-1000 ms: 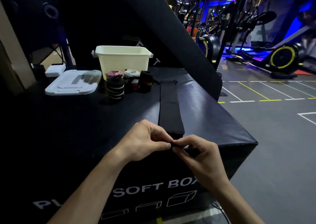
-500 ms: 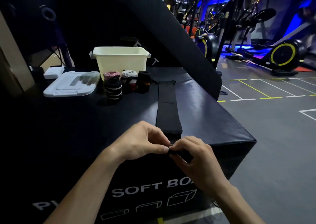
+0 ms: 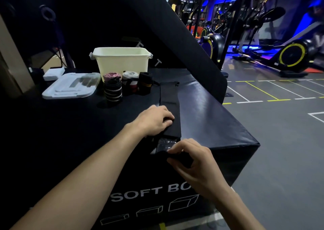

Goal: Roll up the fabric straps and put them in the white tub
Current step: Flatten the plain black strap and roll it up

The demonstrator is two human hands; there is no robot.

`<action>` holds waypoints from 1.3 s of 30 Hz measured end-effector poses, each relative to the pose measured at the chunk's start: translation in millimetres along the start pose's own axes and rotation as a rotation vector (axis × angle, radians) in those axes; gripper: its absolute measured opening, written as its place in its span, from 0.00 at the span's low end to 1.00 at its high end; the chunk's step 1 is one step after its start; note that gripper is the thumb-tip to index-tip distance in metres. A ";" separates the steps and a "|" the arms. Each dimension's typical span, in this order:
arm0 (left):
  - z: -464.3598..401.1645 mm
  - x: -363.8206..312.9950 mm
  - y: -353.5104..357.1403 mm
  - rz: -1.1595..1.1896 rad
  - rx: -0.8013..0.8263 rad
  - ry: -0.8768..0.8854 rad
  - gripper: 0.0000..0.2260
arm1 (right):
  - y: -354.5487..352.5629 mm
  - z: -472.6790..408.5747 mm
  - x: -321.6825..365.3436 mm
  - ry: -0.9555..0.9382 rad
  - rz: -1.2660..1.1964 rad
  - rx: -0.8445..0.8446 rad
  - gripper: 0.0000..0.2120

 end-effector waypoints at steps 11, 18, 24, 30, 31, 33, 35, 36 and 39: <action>-60.4 32.5 -10.6 0.211 -0.162 -0.491 0.14 | 4.4 -4.1 -7.6 0.057 -0.018 0.065 0.11; -78.2 44.1 -5.2 0.486 0.103 -0.654 0.12 | -1.1 -7.8 -10.1 0.057 -0.027 0.131 0.06; -88.8 49.8 -16.9 0.384 0.207 -0.678 0.19 | -11.9 -8.1 -16.9 -0.008 0.075 0.178 0.07; -118.1 49.8 -7.1 0.694 -0.225 -0.582 0.13 | -15.2 -19.3 -41.2 -0.044 0.304 0.013 0.06; -118.9 48.2 -5.6 0.723 -0.271 -0.577 0.11 | -13.8 -22.5 -47.5 -0.027 0.325 0.004 0.06; -117.3 43.9 -1.6 0.789 -0.258 -0.559 0.09 | -10.2 -26.3 -57.1 0.008 0.323 0.002 0.06; -108.4 43.0 -1.9 0.813 -0.223 -0.511 0.21 | -6.6 -25.2 -60.1 0.027 0.299 0.006 0.07; -98.2 41.4 -8.1 0.762 -0.257 -0.466 0.25 | -5.5 -23.5 -60.0 0.033 0.282 0.003 0.07; -50.7 18.0 -31.7 0.473 -0.405 -0.173 0.10 | -4.7 -19.1 -56.6 0.028 0.240 -0.008 0.09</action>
Point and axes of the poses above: each hand's wrist, its own z-axis away from the middle knuckle, its own y-axis out of the palm, x = y × z, the point moved 5 cm from there along -z, towards the middle knuckle, and after that the axes turned 5 degrees about z, right-handed, at the moved point
